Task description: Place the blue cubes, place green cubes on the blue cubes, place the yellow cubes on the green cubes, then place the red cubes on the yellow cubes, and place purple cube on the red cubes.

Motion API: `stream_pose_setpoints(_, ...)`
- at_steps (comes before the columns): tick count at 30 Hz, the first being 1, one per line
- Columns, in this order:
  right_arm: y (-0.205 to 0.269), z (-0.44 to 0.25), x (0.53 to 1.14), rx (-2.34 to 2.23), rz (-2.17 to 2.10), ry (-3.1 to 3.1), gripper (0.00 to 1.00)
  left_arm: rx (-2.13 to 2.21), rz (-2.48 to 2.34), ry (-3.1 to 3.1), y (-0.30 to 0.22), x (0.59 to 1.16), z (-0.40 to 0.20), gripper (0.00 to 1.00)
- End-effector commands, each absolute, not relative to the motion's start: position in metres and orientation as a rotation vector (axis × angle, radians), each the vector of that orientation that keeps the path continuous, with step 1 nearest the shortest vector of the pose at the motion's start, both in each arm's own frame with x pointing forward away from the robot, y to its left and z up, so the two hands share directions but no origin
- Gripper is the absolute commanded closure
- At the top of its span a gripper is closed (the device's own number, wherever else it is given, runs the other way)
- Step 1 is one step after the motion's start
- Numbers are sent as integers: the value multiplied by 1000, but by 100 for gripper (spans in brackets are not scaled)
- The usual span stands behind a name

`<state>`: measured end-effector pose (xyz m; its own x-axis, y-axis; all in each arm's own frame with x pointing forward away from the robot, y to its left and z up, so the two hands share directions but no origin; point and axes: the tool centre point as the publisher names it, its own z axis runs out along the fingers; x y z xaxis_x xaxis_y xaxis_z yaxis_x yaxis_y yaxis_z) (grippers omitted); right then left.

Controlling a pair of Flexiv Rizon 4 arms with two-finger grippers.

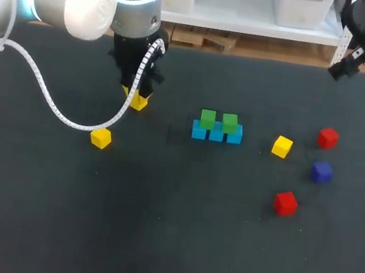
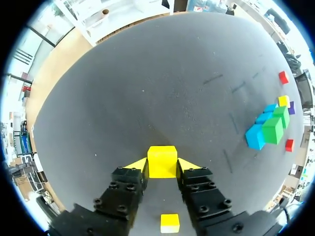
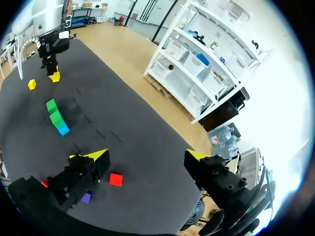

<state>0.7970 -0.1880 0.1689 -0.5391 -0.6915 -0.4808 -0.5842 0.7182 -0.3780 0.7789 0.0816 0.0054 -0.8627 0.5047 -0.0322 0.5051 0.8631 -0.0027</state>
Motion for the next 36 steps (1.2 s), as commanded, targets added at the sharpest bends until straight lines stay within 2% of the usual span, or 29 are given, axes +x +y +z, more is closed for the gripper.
stream_pose_setpoints(1,-188,168,796,-959,-233,2300,0,843,-28,2972,82,773,8,100)
stream_pose_setpoints(11,-188,168,796,-959,-233,2300,0,1444,-71,2547,73,763,56,100)
stream_pose_setpoints(22,-188,168,796,-959,-233,2300,0,1692,20,2278,63,755,123,100)
stream_pose_setpoints(36,-188,168,796,-959,-233,2300,0,1987,75,2130,8,745,130,100)
